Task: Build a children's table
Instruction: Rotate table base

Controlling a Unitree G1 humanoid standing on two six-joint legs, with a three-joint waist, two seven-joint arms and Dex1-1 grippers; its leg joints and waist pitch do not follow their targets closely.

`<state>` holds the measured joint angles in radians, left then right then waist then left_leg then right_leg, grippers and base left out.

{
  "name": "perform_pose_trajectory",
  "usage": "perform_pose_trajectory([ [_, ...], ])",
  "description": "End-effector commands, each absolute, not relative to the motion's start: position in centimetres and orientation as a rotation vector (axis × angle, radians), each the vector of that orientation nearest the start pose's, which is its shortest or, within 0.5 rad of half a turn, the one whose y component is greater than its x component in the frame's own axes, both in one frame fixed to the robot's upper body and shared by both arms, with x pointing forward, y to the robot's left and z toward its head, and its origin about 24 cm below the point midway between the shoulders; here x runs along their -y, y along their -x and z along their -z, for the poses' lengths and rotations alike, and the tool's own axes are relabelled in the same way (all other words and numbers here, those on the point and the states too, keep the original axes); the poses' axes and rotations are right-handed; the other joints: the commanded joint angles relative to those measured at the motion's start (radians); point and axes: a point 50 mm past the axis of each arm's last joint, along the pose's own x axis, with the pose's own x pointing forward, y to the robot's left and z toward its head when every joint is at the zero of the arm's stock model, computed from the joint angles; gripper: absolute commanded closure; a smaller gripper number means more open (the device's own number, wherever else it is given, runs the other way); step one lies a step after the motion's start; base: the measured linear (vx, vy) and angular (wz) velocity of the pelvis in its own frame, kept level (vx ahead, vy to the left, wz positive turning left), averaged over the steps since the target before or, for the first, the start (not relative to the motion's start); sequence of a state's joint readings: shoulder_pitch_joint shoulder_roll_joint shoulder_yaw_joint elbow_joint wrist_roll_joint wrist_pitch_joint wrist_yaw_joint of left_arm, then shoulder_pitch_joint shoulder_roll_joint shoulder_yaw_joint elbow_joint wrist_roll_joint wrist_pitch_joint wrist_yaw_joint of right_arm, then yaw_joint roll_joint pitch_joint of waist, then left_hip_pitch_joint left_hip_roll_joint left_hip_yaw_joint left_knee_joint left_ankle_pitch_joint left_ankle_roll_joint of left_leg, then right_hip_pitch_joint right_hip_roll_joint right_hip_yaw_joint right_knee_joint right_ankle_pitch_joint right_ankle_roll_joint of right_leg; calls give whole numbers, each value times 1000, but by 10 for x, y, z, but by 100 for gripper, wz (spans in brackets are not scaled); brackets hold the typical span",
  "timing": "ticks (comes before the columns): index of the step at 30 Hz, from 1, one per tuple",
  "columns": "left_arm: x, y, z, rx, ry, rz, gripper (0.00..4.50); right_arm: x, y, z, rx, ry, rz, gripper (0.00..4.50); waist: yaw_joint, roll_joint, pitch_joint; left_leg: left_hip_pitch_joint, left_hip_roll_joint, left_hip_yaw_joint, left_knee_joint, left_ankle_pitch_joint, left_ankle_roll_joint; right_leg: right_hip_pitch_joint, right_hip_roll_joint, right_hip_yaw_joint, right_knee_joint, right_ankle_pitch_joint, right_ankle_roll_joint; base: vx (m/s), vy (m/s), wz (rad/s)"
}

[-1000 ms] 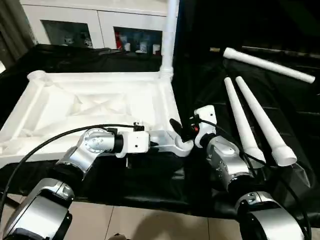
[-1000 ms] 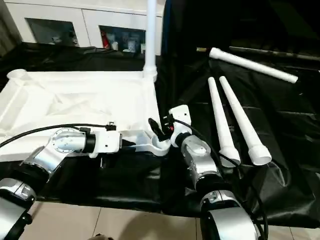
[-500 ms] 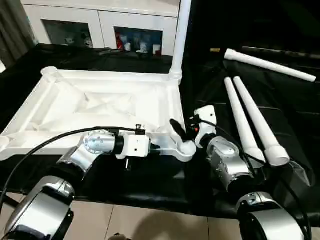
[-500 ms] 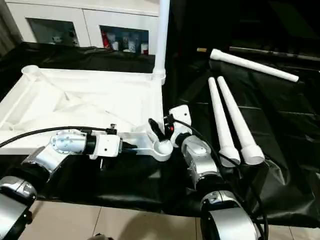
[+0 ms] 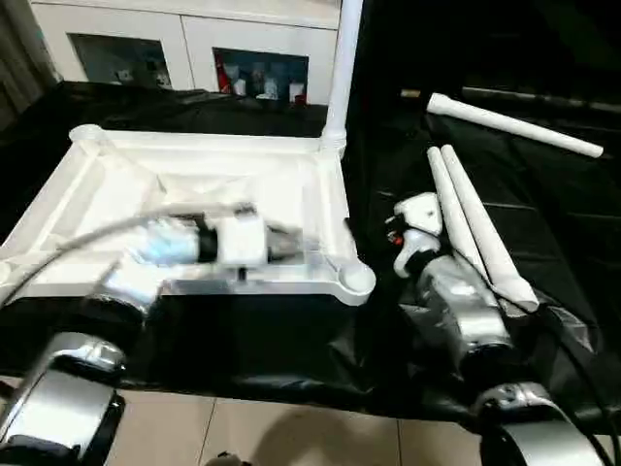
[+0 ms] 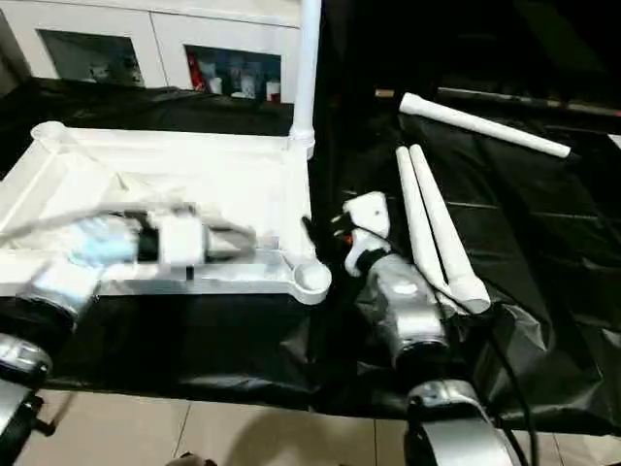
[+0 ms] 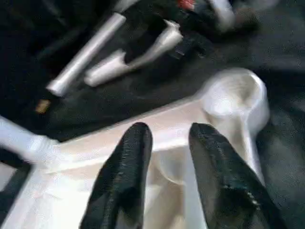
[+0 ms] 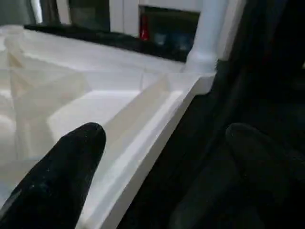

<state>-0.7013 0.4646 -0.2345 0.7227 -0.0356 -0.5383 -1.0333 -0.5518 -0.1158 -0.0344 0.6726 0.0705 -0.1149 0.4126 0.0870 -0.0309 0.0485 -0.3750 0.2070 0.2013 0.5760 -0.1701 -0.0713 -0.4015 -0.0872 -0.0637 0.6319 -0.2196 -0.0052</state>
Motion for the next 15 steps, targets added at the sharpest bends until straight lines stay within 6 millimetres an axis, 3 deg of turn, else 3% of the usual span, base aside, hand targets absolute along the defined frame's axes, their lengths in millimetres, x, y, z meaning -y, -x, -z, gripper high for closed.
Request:
perform_pose_trajectory([
  [1, -157, -341, -120, 169, -592, 1106, 252, 141, -347, -66, -18, 75, -417, 0, -1, 11, -67, 24, 27, -6, -53, -124, 20, 52, -48, 48, -48, 98, -247, 0, 0, 0],
  [4, -159, -347, -128, 187, -436, 974, 252, 144, -346, -74, -10, 114, -391, 0, -2, 12, -68, 24, 24, -7, -52, -136, 8, 52, -45, 48, -52, 90, -242, 0, 0, 0],
  [6, -161, -356, -126, 143, -278, 760, 252, 156, -352, -82, -104, 151, -278, 0, -11, 17, -65, 24, 24, -10, -54, -137, -7, 56, -38, 48, -54, 90, -231, 0, 0, 0],
  [10, -141, -344, -118, 100, -270, 825, 252, 163, -366, -98, -157, 125, -263, 0, -9, 15, -68, 19, 21, -11, -51, -126, -5, 60, -42, 49, -59, 69, -221, 0, 0, 0],
  [15, -125, -337, -115, 69, -290, 872, 252, 172, -378, -105, -246, 111, -213, 0, -17, 15, -71, 18, 18, -10, -46, -87, 1, 62, -38, 49, -53, 127, -231, 0, 0, 0],
])
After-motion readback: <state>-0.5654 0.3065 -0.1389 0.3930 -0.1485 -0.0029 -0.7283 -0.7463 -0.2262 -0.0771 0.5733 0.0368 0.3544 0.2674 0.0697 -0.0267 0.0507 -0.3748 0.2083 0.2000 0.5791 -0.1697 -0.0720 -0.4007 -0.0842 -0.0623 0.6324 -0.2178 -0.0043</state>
